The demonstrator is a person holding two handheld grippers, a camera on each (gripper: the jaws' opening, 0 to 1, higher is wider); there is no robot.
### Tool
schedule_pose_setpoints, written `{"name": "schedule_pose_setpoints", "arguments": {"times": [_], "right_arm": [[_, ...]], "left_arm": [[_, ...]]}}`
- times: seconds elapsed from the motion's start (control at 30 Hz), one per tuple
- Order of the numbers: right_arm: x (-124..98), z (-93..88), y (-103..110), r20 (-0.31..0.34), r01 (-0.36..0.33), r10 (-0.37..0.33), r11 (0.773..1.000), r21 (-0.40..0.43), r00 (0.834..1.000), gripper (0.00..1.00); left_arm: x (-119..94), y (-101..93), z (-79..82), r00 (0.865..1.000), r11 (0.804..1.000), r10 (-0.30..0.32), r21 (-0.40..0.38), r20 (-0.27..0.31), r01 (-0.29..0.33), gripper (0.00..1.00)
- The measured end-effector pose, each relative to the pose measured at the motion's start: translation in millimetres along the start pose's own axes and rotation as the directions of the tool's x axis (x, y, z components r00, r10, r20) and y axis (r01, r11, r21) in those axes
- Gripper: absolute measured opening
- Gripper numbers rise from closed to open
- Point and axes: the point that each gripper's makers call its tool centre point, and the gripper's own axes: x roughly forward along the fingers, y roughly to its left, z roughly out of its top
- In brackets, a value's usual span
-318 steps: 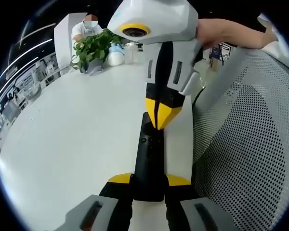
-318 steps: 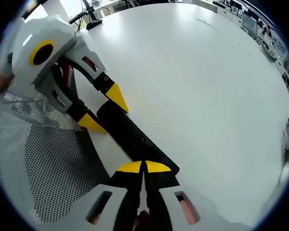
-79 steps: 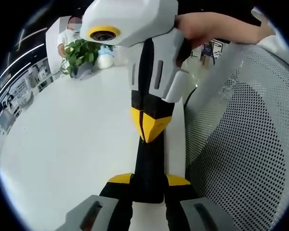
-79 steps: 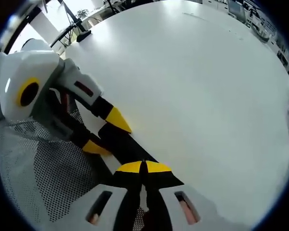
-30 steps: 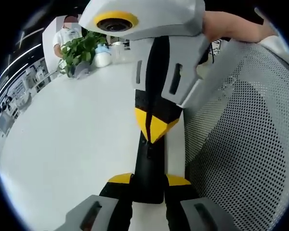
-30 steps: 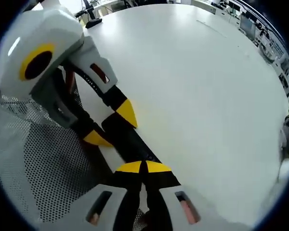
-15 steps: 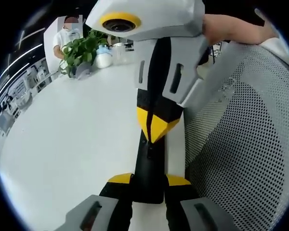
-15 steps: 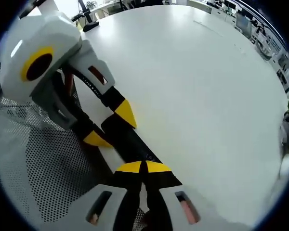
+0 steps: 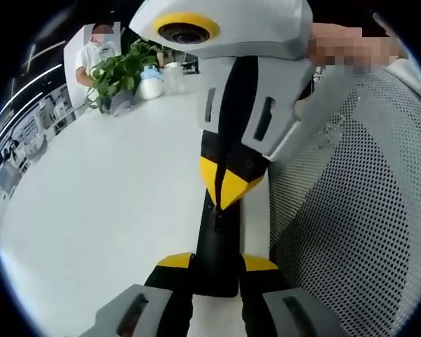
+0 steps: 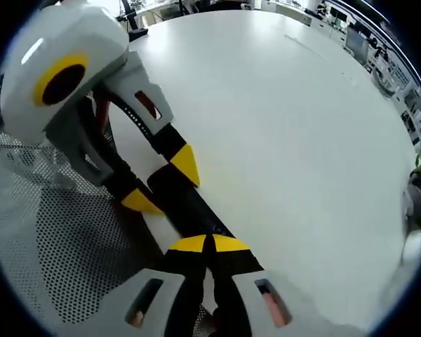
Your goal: Press the specified remote control buttons in sequence, fully releasing each button before pressing the next.
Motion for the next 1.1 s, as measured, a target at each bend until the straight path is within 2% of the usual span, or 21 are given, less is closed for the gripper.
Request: {"name": "schedule_pose_setpoints", "arguments": {"times": [0.27,0.37,0.47,0.63,0.77,0.93,1.1], "right_arm": [[-0.1,0.2,0.1,0.019,-0.034,0.033,0.999,0.017,0.999,0.0],[0.5,1.0,-0.9,0.008,-0.05,0.05,0.999,0.014,0.999,0.0],[0.3,0.7,-1.3,-0.006,-0.067,0.068,0.997,0.047,0.998,0.0],[-0.2,0.8,1.3,-0.013,-0.054,0.054,0.998,0.022,0.998,0.0],[-0.9,0.1,-1.0,-0.019,-0.066,0.069,0.991,0.116,0.997,0.0],[-2.8,-6.6,-1.0,-0.034,-0.088,0.093,0.987,0.131,0.995,0.0],[-5.9,-6.6,-0.1,-0.018,-0.108,0.112,0.983,0.148,0.994,0.0]], "left_arm": [[0.3,0.2,0.4,1.0,1.0,-0.006,0.007,-0.003,0.006,0.25],[0.2,0.1,0.6,1.0,1.0,-0.003,0.006,-0.002,0.003,0.25],[-0.1,-0.1,0.6,1.0,1.0,-0.001,0.001,0.004,0.001,0.25],[-0.4,-0.3,0.9,1.0,1.0,0.007,-0.01,0.006,-0.007,0.25],[-1.0,-0.6,0.7,1.0,1.0,0.011,-0.02,0.006,-0.011,0.25],[-0.3,1.0,1.6,1.0,1.0,0.016,-0.017,0.006,-0.016,0.25],[-0.7,3.2,1.7,1.0,0.999,0.02,-0.027,0.007,-0.02,0.25]]}}
